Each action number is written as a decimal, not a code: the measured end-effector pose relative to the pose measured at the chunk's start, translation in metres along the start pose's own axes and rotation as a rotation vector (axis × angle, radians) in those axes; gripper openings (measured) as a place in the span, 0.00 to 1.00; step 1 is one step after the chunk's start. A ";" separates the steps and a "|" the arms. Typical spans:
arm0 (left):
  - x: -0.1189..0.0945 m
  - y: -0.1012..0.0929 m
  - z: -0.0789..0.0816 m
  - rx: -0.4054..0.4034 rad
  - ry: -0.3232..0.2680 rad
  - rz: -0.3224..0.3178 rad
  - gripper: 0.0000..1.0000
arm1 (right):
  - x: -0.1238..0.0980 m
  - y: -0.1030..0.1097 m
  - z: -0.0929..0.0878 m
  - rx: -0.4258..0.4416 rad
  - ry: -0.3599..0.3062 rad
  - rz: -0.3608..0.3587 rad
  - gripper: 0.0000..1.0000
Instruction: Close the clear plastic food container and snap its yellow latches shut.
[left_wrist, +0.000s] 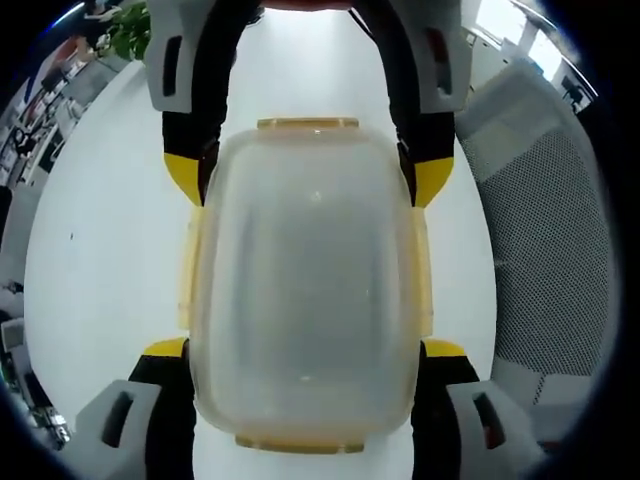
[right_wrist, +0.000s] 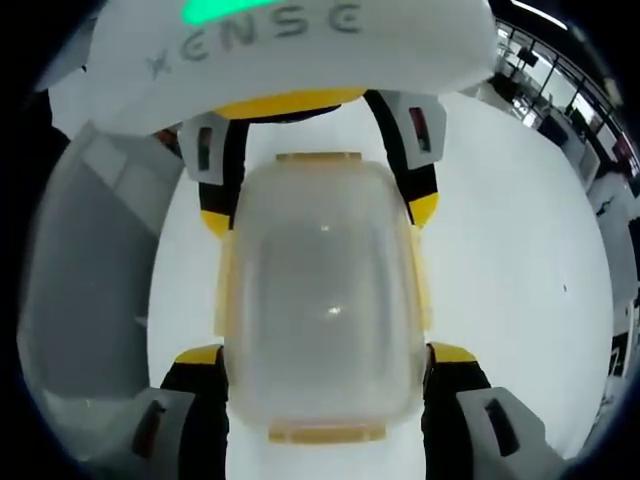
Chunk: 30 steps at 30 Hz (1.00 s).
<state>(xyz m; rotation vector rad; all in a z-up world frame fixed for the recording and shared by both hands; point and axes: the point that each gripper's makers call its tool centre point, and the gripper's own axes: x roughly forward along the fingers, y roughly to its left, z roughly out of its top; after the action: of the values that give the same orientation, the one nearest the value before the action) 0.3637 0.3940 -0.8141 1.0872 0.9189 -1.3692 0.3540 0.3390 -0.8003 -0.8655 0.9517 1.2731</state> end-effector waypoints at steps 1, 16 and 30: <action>-0.001 0.000 -0.002 -0.002 0.000 0.001 0.91 | 0.001 0.000 0.001 -0.001 0.001 0.000 0.80; -0.008 -0.001 -0.031 -0.008 0.009 0.002 0.91 | 0.011 0.001 0.030 -0.004 -0.009 -0.002 0.81; -0.010 0.000 -0.039 -0.020 -0.005 0.006 0.91 | 0.016 -0.001 0.037 -0.012 0.011 -0.007 0.81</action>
<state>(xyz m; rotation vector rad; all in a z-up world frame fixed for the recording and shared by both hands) 0.3672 0.4341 -0.8150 1.0706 0.9233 -1.3543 0.3594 0.3787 -0.8017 -0.8850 0.9500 1.2705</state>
